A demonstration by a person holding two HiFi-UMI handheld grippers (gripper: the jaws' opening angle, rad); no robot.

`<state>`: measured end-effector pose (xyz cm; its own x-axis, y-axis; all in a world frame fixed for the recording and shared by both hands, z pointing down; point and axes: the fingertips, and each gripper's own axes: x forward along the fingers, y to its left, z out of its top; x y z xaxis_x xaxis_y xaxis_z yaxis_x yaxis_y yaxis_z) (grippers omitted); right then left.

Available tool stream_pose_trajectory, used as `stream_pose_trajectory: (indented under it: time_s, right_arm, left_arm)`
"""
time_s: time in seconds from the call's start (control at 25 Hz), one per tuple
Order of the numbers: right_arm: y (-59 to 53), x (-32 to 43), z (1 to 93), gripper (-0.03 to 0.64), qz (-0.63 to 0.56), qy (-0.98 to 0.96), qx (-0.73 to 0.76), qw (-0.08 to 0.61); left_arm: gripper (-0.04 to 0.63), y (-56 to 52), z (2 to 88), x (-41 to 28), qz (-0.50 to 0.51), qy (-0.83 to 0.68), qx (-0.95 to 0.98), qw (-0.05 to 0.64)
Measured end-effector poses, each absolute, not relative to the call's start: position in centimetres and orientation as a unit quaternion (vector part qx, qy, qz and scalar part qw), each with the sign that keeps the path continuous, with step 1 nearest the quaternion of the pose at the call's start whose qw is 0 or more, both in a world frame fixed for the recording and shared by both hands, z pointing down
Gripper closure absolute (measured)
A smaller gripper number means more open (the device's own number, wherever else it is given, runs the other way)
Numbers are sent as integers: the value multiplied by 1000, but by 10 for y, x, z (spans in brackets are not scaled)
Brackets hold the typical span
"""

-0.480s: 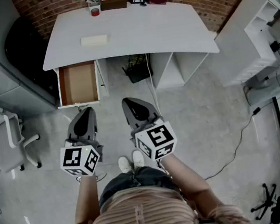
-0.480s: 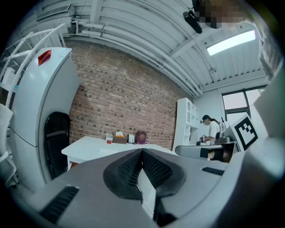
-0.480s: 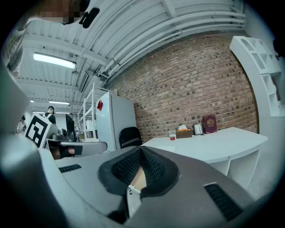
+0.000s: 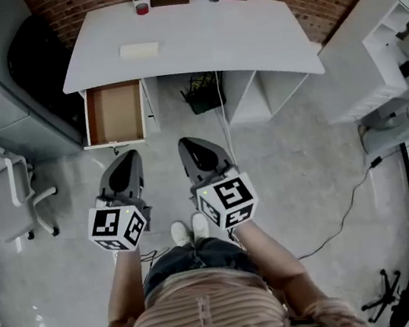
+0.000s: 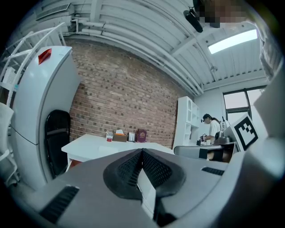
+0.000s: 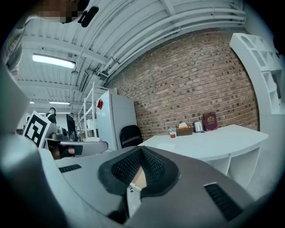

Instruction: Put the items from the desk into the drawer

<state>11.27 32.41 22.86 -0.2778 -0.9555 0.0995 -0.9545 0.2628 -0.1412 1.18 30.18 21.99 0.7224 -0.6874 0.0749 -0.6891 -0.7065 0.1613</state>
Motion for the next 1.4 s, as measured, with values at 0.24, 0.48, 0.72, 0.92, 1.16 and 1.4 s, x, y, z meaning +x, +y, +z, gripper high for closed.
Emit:
stream_pose_trajectory:
  time_s: [0.24,0.48,0.72,0.92,1.16,1.4]
  right_arm:
    - [325,123,236,600,-98,795,-598,4]
    - [317,142,235,600,-96,800,-592,6]
    - [310,167,228,600,-81,804,-589,3]
    - [298,181,231,600,-88,800,-593,-3]
    - [279,185,228,600,-92,803,-589,0]
    - [247,188,233,600,-103,801,-590,-2]
  left_arm:
    - [586,302,225,21,10,-371,925,85]
    - [586,291,223,33,11,-376,923,77]
    - [586,279,224,53,22,-393,916,77]
    - [585,270,220,61,32,-401,913,67]
    - [586,253,218,65,43,-402,912,67]
    - [585,224,220,65,41,-403,911,80]
